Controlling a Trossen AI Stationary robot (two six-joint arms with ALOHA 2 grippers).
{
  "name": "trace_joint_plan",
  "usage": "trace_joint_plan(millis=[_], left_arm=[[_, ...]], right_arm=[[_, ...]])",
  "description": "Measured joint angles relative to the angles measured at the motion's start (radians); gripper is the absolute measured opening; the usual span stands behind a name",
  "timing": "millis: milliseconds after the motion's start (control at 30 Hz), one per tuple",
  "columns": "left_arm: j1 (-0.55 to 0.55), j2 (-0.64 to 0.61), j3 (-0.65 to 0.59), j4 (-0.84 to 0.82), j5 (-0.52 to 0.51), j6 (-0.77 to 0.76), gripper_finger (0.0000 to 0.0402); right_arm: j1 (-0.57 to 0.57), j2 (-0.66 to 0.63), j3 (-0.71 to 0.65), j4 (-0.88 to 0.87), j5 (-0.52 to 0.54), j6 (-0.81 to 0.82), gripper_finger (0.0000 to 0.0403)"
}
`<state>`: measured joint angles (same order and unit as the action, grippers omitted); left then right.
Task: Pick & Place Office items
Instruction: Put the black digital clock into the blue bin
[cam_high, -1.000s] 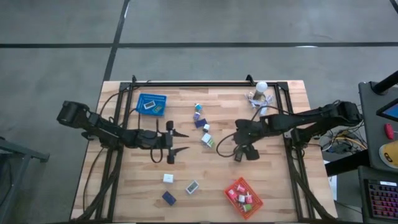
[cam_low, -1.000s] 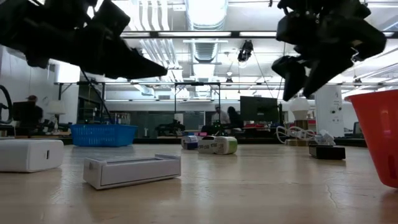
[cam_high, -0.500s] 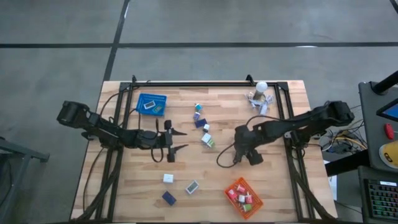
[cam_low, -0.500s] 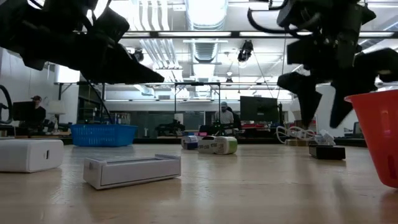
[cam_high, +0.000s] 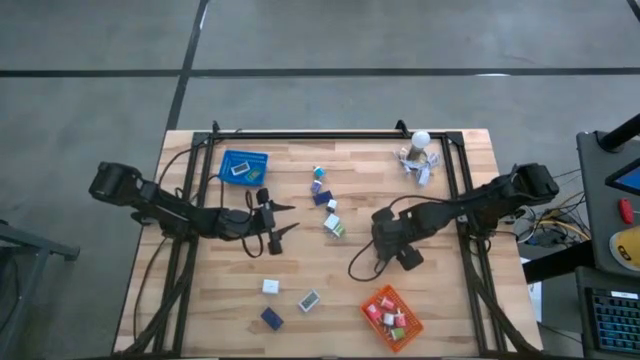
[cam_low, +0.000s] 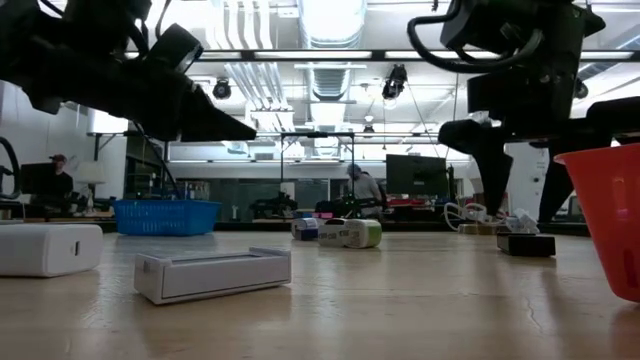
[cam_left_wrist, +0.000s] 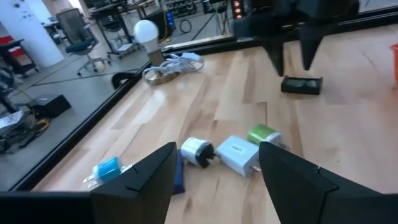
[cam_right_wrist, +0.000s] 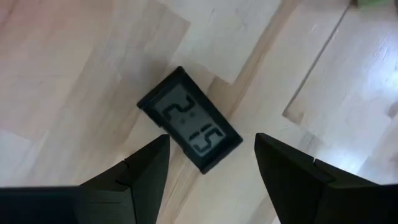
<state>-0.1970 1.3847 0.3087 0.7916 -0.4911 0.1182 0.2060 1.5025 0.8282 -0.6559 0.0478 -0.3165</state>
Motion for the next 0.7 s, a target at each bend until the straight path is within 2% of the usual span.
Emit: trace_joint_plan(millis=[500,600,700], left_arm=[[0.000,-0.203,-0.122,-0.003,-0.007,-0.029,0.0232],[0.000,-0.241,-0.140,-0.003,-0.007,-0.030,0.0232],[0.000,-0.269,-0.152,-0.006,-0.007,-0.024,0.0232]], right_arm=[[0.012,0.001,0.001,-0.021,0.018,-0.081,0.0231],[0.013,0.001,0.003,-0.023,0.065,-0.080,0.0240],[0.015,0.001,0.017,-0.022,0.155,-0.061,0.0256]])
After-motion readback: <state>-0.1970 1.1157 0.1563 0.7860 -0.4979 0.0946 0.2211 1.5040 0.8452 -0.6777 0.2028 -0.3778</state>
